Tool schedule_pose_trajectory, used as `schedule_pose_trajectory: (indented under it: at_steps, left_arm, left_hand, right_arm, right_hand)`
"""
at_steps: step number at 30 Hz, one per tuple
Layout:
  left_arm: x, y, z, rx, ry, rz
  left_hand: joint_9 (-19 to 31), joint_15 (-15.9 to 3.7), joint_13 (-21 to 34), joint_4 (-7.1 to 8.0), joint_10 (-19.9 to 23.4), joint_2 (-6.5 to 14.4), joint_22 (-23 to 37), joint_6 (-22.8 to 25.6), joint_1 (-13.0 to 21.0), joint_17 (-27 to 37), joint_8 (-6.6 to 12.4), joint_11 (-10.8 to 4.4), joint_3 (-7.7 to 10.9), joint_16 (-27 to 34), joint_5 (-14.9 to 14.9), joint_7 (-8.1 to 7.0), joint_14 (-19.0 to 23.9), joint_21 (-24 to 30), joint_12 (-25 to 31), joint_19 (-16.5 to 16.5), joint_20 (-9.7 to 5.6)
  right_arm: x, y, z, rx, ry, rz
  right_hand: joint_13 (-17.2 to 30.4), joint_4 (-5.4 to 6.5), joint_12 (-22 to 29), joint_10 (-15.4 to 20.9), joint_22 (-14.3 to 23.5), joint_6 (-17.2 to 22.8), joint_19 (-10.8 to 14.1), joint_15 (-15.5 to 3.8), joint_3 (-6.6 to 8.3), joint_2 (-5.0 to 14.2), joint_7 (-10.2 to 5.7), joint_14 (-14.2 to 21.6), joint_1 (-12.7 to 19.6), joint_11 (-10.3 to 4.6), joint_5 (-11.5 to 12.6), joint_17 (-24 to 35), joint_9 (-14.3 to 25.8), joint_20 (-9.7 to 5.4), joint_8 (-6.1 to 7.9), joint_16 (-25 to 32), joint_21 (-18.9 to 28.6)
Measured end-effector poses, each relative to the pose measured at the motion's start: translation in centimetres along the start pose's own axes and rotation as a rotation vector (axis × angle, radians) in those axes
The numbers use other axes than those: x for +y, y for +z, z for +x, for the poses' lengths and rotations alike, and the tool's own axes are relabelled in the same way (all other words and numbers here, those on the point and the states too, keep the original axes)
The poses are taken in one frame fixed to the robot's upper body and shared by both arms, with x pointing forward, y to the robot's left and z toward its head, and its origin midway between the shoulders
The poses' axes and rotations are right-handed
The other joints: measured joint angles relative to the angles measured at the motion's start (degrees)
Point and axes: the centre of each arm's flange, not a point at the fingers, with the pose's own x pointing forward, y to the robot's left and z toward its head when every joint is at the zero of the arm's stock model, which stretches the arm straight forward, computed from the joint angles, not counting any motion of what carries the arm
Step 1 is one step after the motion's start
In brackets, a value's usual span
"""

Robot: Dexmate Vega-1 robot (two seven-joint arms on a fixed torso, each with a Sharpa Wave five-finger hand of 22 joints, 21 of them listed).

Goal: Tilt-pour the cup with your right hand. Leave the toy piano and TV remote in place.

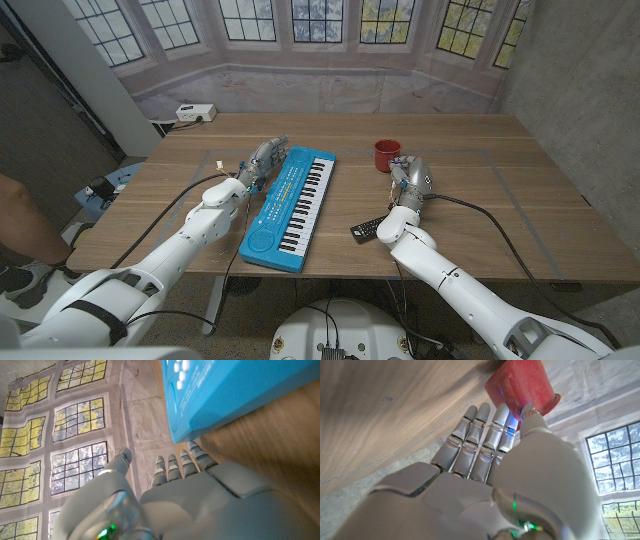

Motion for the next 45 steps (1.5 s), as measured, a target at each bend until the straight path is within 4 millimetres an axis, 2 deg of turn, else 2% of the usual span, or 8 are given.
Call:
schedule_pose_trajectory:
  at_steps: [16,32,45]
  left_arm:
    - [-0.2,0.0,0.0,0.0,0.0,0.002]
    - [-0.4,0.1,-0.3,-0.004,-0.002,0.008]
    - [-0.6,0.1,-0.7,-0.007,-0.004,0.009]
  left_hand:
    - [0.0,0.0,0.0,0.0,0.3,-0.22,-0.01,0.0,0.22,0.0,0.0,-0.31,0.0,0.0,0.0,0.0,-0.01,-0.01,0.0,0.0,0.0]
    - [0.0,0.0,0.0,0.0,0.3,-0.22,0.04,0.0,0.22,0.0,0.0,-0.31,0.0,0.0,0.0,0.0,-0.01,-0.05,0.0,0.31,0.32]
    - [0.0,0.0,0.0,0.0,0.61,-0.23,0.03,0.02,0.21,0.0,0.0,0.01,0.0,0.0,0.0,-0.02,-0.02,-0.44,0.0,0.3,0.31]
  right_arm:
    - [-0.5,0.2,0.0,-0.017,-0.022,0.016]
    - [-1.4,0.5,-0.1,-0.036,-0.044,0.039]
    - [-2.1,1.1,-0.2,-0.061,-0.067,0.058]
  right_hand:
    - [0.06,0.0,0.0,0.62,0.0,0.3,-0.01,-0.18,0.0,-0.05,0.33,0.41,0.54,0.0,-0.4,0.0,0.03,0.0,-0.16,0.0,0.0]
    - [-0.12,-0.31,-0.01,0.61,0.0,0.62,-0.01,-0.09,-0.32,0.0,-0.01,0.68,0.9,0.01,-0.62,-0.15,0.16,0.0,0.01,-0.01,0.0]
    - [-0.01,-0.31,-0.01,0.74,0.0,0.61,-0.01,-0.08,-0.32,0.0,0.0,0.68,0.9,-0.12,-0.84,-0.14,0.3,0.0,0.01,-0.01,0.0]
